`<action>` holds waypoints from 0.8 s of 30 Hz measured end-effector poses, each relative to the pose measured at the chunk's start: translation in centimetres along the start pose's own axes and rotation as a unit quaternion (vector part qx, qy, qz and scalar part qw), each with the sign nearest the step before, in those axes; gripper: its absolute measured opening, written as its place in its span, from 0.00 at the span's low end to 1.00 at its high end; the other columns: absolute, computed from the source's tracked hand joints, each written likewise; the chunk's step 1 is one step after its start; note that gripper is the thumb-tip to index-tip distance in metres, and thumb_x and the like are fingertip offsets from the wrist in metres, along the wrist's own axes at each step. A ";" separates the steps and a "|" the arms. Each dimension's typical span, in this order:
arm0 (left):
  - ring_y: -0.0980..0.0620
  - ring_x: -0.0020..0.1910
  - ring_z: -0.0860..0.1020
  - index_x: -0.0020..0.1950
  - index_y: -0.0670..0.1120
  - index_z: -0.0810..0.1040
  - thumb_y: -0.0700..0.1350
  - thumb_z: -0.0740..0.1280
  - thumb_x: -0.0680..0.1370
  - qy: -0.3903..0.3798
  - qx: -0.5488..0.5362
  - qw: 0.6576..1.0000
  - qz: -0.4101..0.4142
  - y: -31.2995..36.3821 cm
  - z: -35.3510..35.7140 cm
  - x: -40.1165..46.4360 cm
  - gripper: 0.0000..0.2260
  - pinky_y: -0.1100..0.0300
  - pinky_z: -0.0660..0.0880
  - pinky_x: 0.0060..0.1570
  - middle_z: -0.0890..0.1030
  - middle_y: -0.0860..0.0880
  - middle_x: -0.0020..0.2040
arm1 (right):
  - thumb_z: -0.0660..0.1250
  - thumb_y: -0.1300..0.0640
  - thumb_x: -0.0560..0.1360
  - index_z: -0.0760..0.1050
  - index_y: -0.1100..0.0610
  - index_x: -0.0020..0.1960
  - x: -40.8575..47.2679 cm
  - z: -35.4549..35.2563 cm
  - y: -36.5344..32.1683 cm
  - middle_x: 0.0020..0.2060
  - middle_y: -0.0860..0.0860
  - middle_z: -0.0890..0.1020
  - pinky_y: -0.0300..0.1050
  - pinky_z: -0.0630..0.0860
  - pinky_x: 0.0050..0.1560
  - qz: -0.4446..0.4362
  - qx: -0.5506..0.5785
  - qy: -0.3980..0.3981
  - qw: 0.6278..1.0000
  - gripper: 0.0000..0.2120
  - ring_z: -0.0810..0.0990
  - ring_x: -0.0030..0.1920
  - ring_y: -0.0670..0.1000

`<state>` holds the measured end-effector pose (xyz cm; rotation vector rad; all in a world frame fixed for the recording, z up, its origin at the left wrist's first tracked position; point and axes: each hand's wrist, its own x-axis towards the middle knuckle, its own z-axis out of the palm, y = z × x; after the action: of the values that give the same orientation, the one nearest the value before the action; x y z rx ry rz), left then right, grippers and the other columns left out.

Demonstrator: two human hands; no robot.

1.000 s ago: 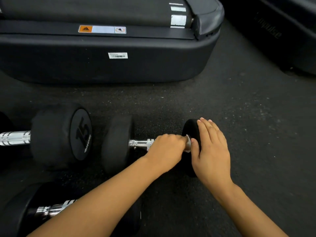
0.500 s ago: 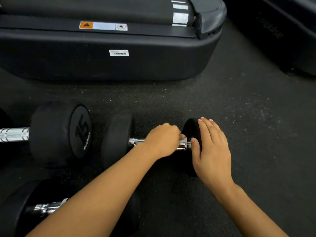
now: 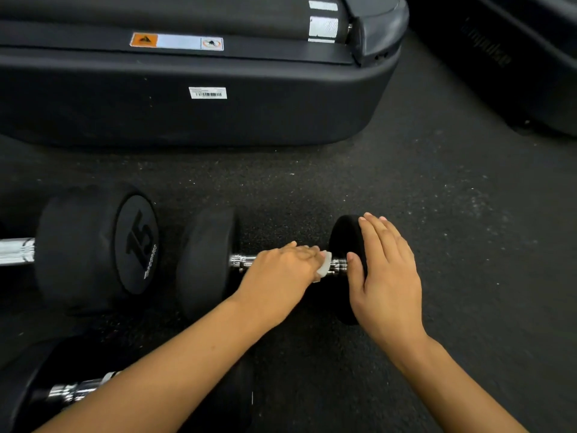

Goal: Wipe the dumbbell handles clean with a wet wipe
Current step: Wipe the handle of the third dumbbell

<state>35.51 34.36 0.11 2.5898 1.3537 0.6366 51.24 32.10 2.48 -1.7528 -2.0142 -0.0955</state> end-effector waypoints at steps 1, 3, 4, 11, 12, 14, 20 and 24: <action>0.48 0.45 0.83 0.49 0.41 0.83 0.44 0.69 0.64 0.021 0.004 1.000 0.009 0.1 0.3 0.1 0.15 0.53 0.78 0.47 0.84 0.44 0.48 | 0.54 0.53 0.76 0.67 0.64 0.67 0.0 0.0 0.0 0.65 0.58 0.72 0.45 0.56 0.69 0.001 -0.002 0.000 1.000 0.23 0.65 0.68 0.57; 0.49 0.45 0.83 0.48 0.41 0.83 0.44 0.70 0.63 0.019 0.014 0.999 0.032 0.2 0.7 0.1 0.15 0.54 0.79 0.45 0.84 0.44 0.47 | 0.54 0.53 0.76 0.67 0.64 0.67 0.0 0.0 -0.1 0.65 0.57 0.72 0.45 0.56 0.69 0.006 -0.004 0.000 1.000 0.24 0.66 0.68 0.57; 0.49 0.46 0.83 0.49 0.41 0.83 0.44 0.71 0.64 0.017 0.015 0.999 0.041 0.2 0.7 0.0 0.15 0.54 0.78 0.46 0.84 0.44 0.48 | 0.53 0.53 0.76 0.67 0.64 0.67 0.0 0.0 -0.1 0.66 0.57 0.72 0.45 0.55 0.69 0.007 -0.003 -0.001 1.000 0.24 0.65 0.69 0.56; 0.42 0.45 0.81 0.52 0.45 0.80 0.43 0.65 0.77 -0.059 0.028 0.998 -0.016 2.1 -0.2 2.0 0.07 0.50 0.78 0.44 0.83 0.44 0.45 | 0.53 0.53 0.76 0.68 0.64 0.67 0.1 -0.1 -0.3 0.65 0.58 0.72 0.42 0.53 0.69 0.009 -0.008 0.004 1.000 0.24 0.66 0.68 0.57; 0.41 0.47 0.80 0.54 0.48 0.79 0.47 0.61 0.79 -0.093 0.021 0.994 -0.061 2.1 -0.6 2.7 0.09 0.50 0.75 0.45 0.82 0.44 0.47 | 0.53 0.53 0.76 0.68 0.64 0.67 0.1 -0.1 -0.3 0.65 0.58 0.72 0.43 0.53 0.69 0.009 -0.009 0.004 1.000 0.24 0.66 0.68 0.57; 0.41 0.49 0.78 0.52 0.49 0.80 0.52 0.59 0.80 -0.168 -0.024 0.975 -0.141 1.5 -1.4 3.8 0.12 0.52 0.72 0.46 0.80 0.43 0.46 | 0.53 0.53 0.76 0.68 0.65 0.67 0.1 -0.2 -0.4 0.65 0.58 0.73 0.44 0.54 0.69 0.007 -0.010 0.002 1.000 0.24 0.66 0.68 0.57; 0.43 0.45 0.78 0.48 0.48 0.78 0.50 0.58 0.80 -0.166 0.000 0.977 -0.131 2.0 -1.6 3.4 0.11 0.53 0.72 0.42 0.80 0.45 0.43 | 0.53 0.53 0.76 0.67 0.64 0.67 0.1 -0.3 -0.3 0.65 0.58 0.72 0.43 0.53 0.69 -0.001 -0.008 -0.005 1.000 0.24 0.66 0.68 0.57; 0.42 0.48 0.78 0.52 0.48 0.77 0.47 0.58 0.80 -0.138 0.009 0.985 -0.103 2.5 -1.5 3.0 0.09 0.53 0.70 0.41 0.80 0.44 0.47 | 0.53 0.53 0.76 0.68 0.64 0.67 0.2 -0.2 -0.3 0.65 0.58 0.73 0.44 0.53 0.69 0.005 -0.013 -0.002 1.000 0.24 0.67 0.68 0.57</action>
<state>38.28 35.26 3.13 2.3944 1.5091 0.2251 51.02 32.12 2.82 -1.7814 -2.0150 -0.1157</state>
